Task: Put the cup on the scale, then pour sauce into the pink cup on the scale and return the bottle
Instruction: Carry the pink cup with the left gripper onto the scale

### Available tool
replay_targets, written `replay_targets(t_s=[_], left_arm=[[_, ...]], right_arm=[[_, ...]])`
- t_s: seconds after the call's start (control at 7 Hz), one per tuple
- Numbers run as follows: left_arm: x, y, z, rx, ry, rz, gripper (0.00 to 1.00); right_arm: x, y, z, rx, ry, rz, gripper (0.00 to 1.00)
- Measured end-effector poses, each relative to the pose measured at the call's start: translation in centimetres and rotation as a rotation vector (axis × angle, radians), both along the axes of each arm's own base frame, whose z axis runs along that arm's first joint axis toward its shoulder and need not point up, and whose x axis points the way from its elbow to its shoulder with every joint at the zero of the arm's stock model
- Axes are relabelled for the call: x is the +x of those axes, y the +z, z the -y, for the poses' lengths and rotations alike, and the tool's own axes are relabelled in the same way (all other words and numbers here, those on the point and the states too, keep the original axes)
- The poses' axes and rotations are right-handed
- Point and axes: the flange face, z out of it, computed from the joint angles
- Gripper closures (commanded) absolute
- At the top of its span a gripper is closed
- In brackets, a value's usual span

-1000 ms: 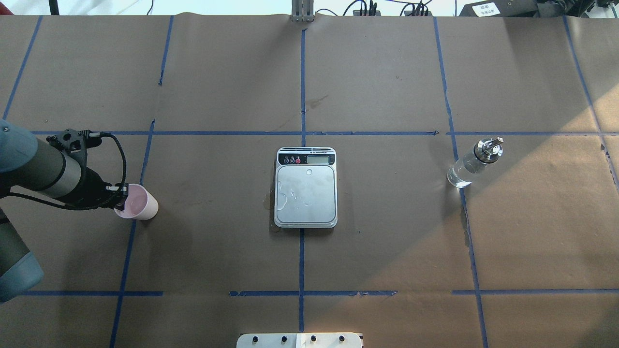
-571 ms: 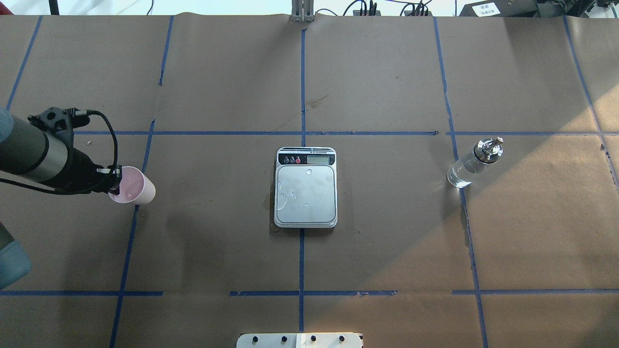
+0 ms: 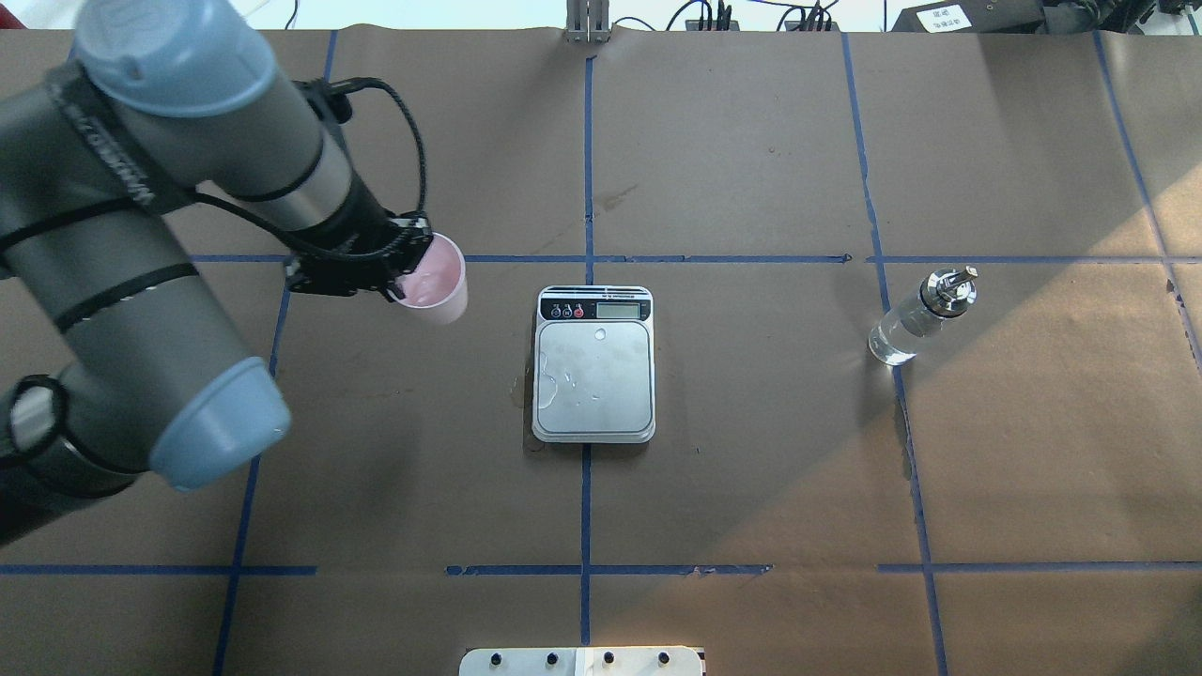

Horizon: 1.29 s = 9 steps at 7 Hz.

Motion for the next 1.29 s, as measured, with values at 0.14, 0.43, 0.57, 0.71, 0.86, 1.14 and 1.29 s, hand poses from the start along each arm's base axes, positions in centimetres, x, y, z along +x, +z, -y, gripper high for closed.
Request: replay_targets(t_s=[0.14, 0.43, 0.57, 0.71, 0.86, 1.14, 1.29], left_arm=[[4.3, -2.2, -0.5, -0.052, -0.016, -0.022, 1.0], [12.1, -2.8, -1.1, -0.11, -0.084, -0.044, 1.0], [14.3, -2.0, -1.2, -0.117, -0.094, -0.041, 1.0], [15.6, -1.3, -1.4, -0.119, -0.09, -0.033, 1.0], [16.3, -0.8, -1.7, -0.117, -0.081, -0.028, 0.74], [16.8, -0.7, -2.6, -0.097, -0.052, -0.032, 0.0], [16.5, -0.9, -2.9, -0.078, -0.038, -0.039, 0.0]], right_arm=[[0.0, 0.0, 0.0, 0.001, 0.001, 0.0, 0.0], [0.0, -0.1, 0.0, 0.001, 0.002, 0.0, 0.0], [0.0, -0.2, 0.1, 0.002, 0.002, 0.0, 0.0], [0.0, -0.2, 0.1, 0.003, 0.002, 0.001, 0.0], [0.0, -0.3, 0.2, 0.004, 0.002, 0.002, 0.0], [0.0, -0.6, 0.4, 0.008, 0.002, 0.002, 0.0], [-0.1, -0.7, 0.5, 0.009, 0.002, 0.003, 0.0]])
